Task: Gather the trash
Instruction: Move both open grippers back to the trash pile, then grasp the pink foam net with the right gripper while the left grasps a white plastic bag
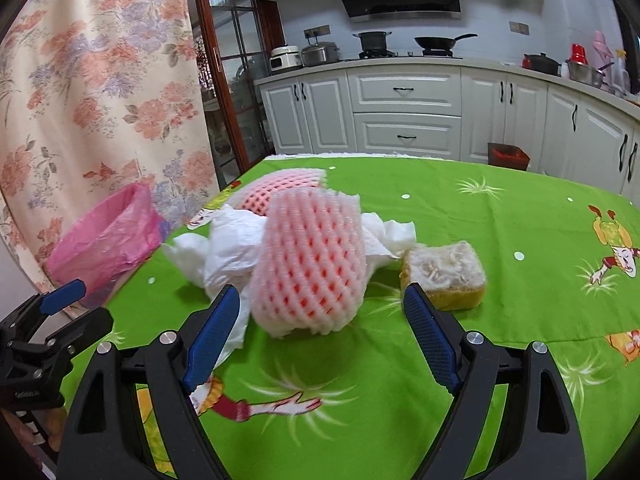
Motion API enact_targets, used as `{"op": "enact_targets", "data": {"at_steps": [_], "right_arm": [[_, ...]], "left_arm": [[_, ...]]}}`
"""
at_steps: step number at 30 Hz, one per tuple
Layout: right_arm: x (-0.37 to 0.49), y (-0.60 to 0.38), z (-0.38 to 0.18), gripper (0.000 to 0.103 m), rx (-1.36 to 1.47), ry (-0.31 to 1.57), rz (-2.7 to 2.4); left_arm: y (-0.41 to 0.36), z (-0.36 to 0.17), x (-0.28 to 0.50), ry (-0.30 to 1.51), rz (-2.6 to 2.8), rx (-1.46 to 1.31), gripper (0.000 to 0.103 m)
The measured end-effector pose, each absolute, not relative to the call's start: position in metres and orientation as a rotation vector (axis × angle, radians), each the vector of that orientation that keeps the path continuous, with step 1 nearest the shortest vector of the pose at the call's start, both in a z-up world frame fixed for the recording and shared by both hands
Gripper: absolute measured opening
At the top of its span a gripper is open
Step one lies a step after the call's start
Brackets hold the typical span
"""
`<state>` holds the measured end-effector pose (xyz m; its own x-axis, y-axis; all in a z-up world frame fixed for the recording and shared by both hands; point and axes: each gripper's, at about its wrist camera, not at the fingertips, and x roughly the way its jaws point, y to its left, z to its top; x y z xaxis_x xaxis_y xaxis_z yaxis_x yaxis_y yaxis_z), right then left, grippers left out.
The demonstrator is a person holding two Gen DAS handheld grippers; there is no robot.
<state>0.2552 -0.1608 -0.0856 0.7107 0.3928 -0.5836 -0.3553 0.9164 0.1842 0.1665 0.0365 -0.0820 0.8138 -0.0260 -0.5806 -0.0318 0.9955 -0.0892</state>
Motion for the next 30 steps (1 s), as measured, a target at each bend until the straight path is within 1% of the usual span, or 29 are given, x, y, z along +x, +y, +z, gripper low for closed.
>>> {"op": "enact_targets", "data": {"at_steps": [11,13,14,15,16,17,18,20,23,27,29,30], "right_arm": [[0.283,-0.141,-0.102,0.08,0.063,0.715,0.461],[0.284,-0.142,-0.102,0.074,0.076,0.718,0.479],[0.284,-0.144,-0.102,0.07,0.086,0.717,0.491],[0.284,-0.146,-0.103,0.063,0.093,0.717,0.501],[0.283,-0.147,-0.102,0.059,0.096,0.718,0.507],[0.283,-0.15,-0.102,0.049,0.101,0.715,0.513],[0.282,-0.152,-0.101,0.042,0.104,0.708,0.518],[0.277,-0.157,-0.098,0.037,0.098,0.686,0.514],[0.268,-0.169,-0.091,0.035,0.105,0.649,0.507],[0.256,-0.19,-0.084,0.034,0.119,0.613,0.478],[0.252,-0.198,-0.081,0.034,0.123,0.601,0.468],[0.25,-0.202,-0.08,0.034,0.127,0.597,0.466]], "left_arm": [[0.035,-0.092,0.184,0.642,0.005,-0.094,0.098],[0.032,-0.093,0.189,0.646,-0.004,-0.088,0.098],[0.03,-0.094,0.191,0.647,-0.009,-0.084,0.098],[0.027,-0.094,0.193,0.649,-0.016,-0.08,0.098],[0.024,-0.095,0.195,0.651,-0.024,-0.075,0.098],[0.021,-0.095,0.197,0.653,-0.032,-0.07,0.098],[0.018,-0.096,0.198,0.655,-0.037,-0.067,0.098],[0.012,-0.098,0.2,0.659,-0.048,-0.063,0.098],[0.002,-0.099,0.205,0.663,-0.074,-0.058,0.098],[-0.013,-0.099,0.211,0.655,-0.112,-0.052,0.097],[-0.021,-0.099,0.216,0.649,-0.125,-0.046,0.094],[-0.026,-0.1,0.22,0.649,-0.133,-0.039,0.09]]}}
